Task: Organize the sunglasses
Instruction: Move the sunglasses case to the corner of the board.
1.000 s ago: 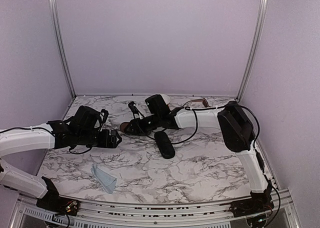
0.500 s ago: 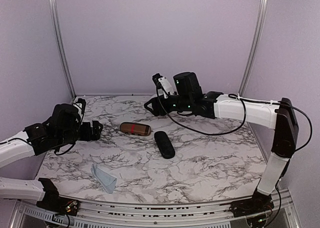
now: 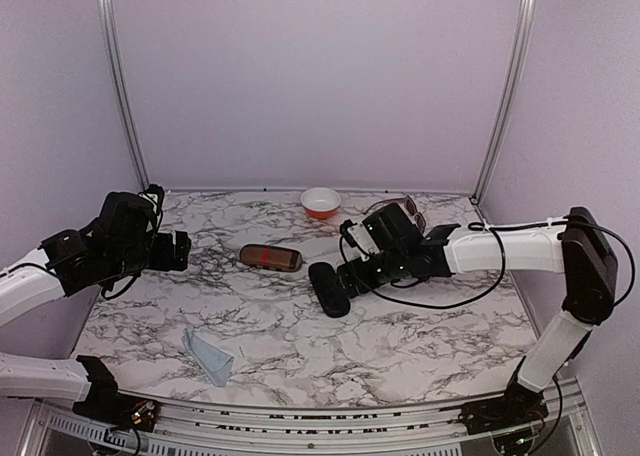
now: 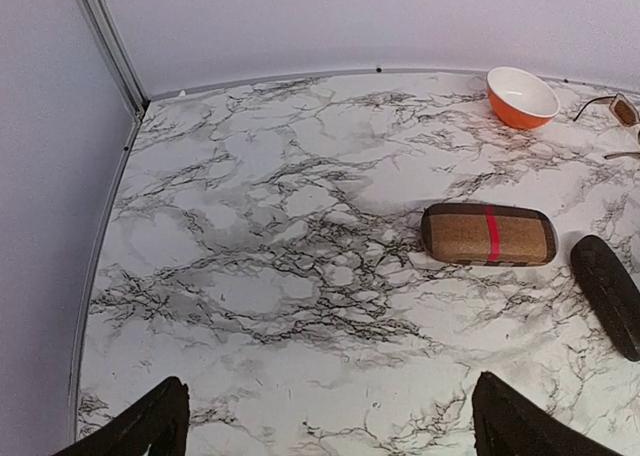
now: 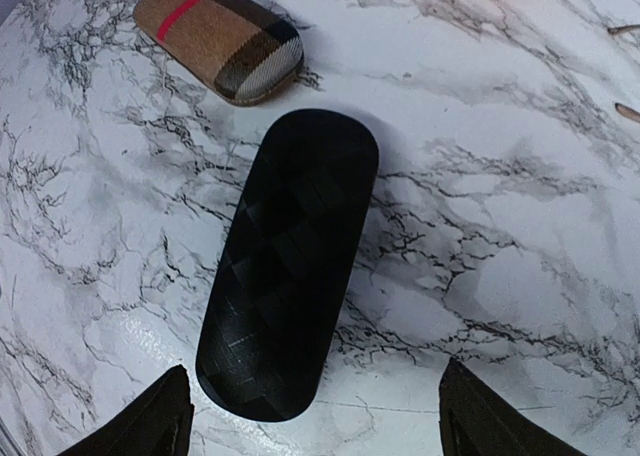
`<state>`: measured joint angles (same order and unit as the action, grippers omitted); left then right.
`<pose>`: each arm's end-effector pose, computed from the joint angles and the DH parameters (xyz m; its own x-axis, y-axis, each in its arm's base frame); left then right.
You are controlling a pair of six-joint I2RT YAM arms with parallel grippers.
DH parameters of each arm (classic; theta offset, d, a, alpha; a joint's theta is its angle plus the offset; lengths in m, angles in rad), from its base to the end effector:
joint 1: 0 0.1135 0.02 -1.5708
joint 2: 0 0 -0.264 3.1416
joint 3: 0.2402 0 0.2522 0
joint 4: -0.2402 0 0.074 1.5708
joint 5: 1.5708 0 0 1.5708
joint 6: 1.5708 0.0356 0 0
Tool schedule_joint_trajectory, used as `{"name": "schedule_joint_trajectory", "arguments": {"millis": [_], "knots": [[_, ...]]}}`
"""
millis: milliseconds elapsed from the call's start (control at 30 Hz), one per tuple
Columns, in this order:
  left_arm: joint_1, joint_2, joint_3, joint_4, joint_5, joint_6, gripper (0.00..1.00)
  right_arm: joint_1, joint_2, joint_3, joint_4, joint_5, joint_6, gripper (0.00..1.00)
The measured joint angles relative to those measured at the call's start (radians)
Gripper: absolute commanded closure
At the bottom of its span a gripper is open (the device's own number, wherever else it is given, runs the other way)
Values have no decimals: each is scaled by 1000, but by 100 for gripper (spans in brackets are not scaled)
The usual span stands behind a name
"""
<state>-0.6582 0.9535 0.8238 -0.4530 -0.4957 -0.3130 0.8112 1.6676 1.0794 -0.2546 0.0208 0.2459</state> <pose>0.1732 -0.1125 0.2986 -0.4831 0.0312 -0.8750 0.0790 0.9968 -0.0081 0.2454 0.2573 0.2084 -0.6728 -0.3550 -0.6491 -0.5688 0.8093 0.1469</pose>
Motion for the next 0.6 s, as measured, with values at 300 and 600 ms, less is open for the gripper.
{"name": "schedule_joint_trajectory", "arguments": {"millis": [300, 600], "knots": [[0, 64, -2, 22, 16, 14, 1, 23, 16, -38, -3, -55, 86, 15], [0, 66, -10, 22, 17, 30, 1, 60, 183, 46, 6, -48, 148, 16]]}}
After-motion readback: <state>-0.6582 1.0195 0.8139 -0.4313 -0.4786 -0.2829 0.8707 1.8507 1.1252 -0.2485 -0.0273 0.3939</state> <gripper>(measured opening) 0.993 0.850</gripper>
